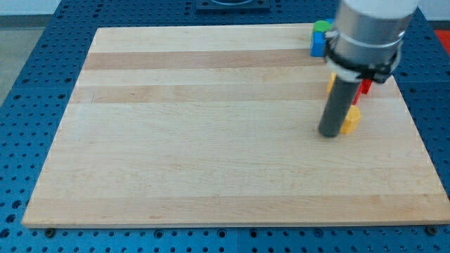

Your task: Push the blue cube into the green star

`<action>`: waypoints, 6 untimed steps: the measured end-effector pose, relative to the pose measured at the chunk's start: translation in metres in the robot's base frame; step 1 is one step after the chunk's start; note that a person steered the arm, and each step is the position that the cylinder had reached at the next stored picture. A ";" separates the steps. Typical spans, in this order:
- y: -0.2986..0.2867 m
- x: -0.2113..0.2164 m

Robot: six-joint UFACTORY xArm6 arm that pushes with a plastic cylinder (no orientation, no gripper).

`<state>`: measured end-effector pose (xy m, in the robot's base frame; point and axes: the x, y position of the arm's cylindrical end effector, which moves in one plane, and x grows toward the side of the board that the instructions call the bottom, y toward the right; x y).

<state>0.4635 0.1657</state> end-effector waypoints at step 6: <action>0.036 -0.178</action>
